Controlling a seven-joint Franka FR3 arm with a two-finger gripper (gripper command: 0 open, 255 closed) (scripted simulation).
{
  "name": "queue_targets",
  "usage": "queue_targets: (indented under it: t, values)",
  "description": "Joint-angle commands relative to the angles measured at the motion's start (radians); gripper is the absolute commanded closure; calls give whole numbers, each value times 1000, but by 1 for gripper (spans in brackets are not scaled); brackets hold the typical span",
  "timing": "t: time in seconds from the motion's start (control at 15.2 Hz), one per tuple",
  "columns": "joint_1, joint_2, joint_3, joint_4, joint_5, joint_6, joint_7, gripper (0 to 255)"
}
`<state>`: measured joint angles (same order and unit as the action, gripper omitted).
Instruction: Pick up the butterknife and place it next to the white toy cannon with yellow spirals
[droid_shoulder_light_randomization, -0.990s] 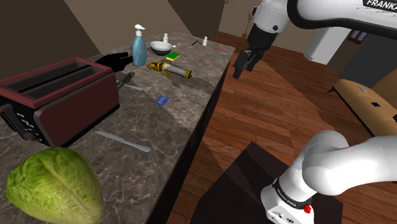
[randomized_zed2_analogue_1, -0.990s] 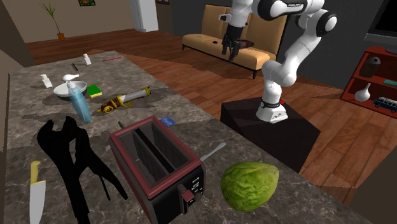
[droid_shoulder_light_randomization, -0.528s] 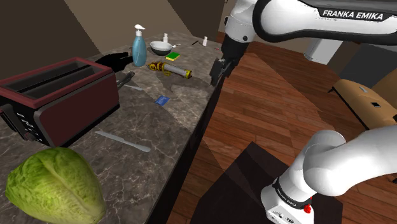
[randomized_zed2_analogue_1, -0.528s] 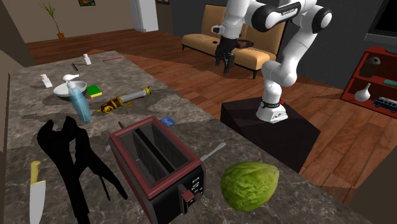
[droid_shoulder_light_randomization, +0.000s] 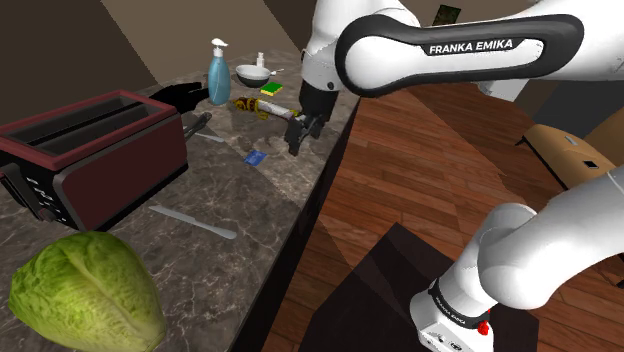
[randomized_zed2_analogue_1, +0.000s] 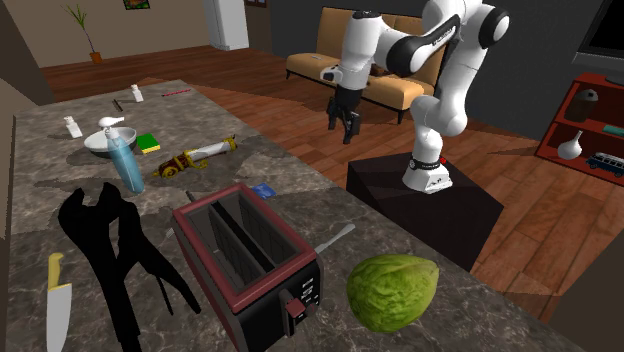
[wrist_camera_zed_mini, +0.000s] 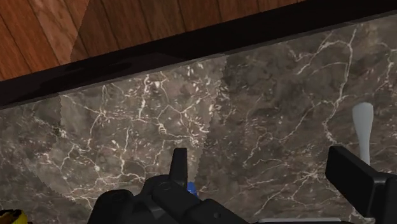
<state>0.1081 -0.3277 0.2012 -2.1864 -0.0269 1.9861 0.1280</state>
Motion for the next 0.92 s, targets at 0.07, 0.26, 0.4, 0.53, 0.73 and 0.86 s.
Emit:
queue_targets:
  t: [0.07,0.26,0.4,0.53,0.73,0.86]
  values:
    - [12,96,28,42,-11,48,12,0]
    - [27,192,56,93,-28,85,30,0]
    - [39,258,74,132,-44,106,44,0]
    - [51,325,90,175,-63,123,58,0]
    - [74,426,110,246,-96,143,79,0]
    - [93,495,120,298,-120,151,93,0]
